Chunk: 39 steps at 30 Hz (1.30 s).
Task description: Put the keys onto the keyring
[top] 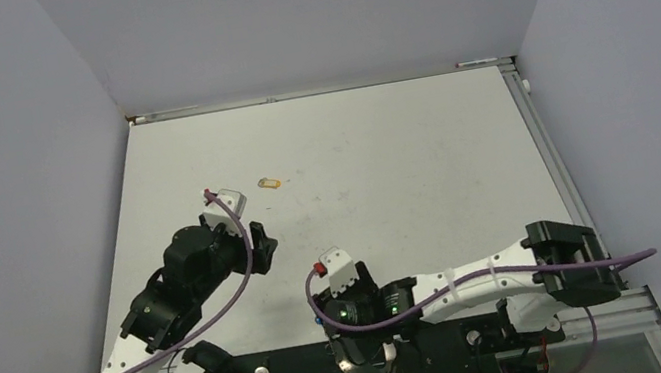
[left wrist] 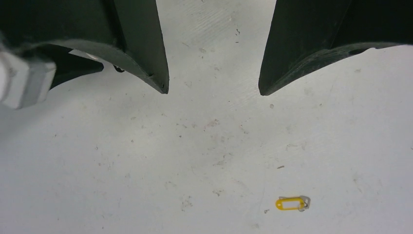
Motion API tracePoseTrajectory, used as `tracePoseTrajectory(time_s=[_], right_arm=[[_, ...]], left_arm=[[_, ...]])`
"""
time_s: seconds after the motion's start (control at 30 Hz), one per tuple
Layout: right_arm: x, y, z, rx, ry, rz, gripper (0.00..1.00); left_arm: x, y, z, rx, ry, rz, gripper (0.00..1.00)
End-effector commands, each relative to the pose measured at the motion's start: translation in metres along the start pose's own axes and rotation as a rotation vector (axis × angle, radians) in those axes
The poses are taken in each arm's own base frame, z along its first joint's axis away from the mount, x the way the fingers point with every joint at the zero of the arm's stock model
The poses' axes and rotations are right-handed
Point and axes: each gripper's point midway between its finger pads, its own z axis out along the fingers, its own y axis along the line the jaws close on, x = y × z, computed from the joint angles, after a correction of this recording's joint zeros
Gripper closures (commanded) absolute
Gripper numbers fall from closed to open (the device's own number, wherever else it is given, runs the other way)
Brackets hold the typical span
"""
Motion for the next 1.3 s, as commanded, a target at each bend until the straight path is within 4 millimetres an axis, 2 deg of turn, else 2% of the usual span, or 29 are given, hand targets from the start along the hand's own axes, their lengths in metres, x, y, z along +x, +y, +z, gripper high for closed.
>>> tracePoseTrajectory(time_s=[0.0, 0.1, 0.27, 0.4, 0.6, 0.87, 0.97, 1.07, 1.2, 1.27], right_arm=[[0.033, 0.010, 0.002, 0.101, 0.071, 0.125, 0.21], [0.051, 0.019, 0.005, 0.116, 0.119, 0.102, 0.16], [0.076, 0.033, 0.005, 0.067, 0.217, 0.113, 0.14], [0.082, 0.046, -0.002, 0.038, 0.238, 0.087, 0.14], [0.076, 0.055, -0.016, 0.089, 0.217, 0.003, 0.14], [0.092, 0.061, -0.028, 0.068, 0.242, 0.024, 0.13], [0.107, 0.072, -0.024, 0.002, 0.280, 0.039, 0.14], [0.111, 0.074, -0.017, -0.011, 0.270, 0.050, 0.14], [0.107, 0.063, 0.000, -0.032, 0.257, 0.099, 0.15], [0.101, 0.052, 0.008, -0.011, 0.236, 0.104, 0.15]], left_arm=[[-0.030, 0.002, -0.006, 0.007, -0.147, -0.032, 0.35], [-0.030, 0.003, -0.007, 0.005, -0.152, -0.034, 0.35], [-0.031, 0.003, -0.008, 0.005, -0.154, -0.034, 0.35], [-0.032, 0.005, -0.008, 0.003, -0.162, -0.038, 0.35], [-0.033, 0.005, -0.008, 0.006, -0.165, -0.039, 0.35], [-0.035, 0.005, -0.010, 0.007, -0.174, -0.039, 0.35], [-0.036, 0.006, -0.010, 0.008, -0.177, -0.040, 0.35], [-0.036, 0.005, -0.011, 0.011, -0.179, -0.040, 0.35], [-0.036, 0.005, -0.012, 0.014, -0.185, -0.040, 0.35], [-0.036, 0.005, -0.013, 0.015, -0.184, -0.040, 0.35]])
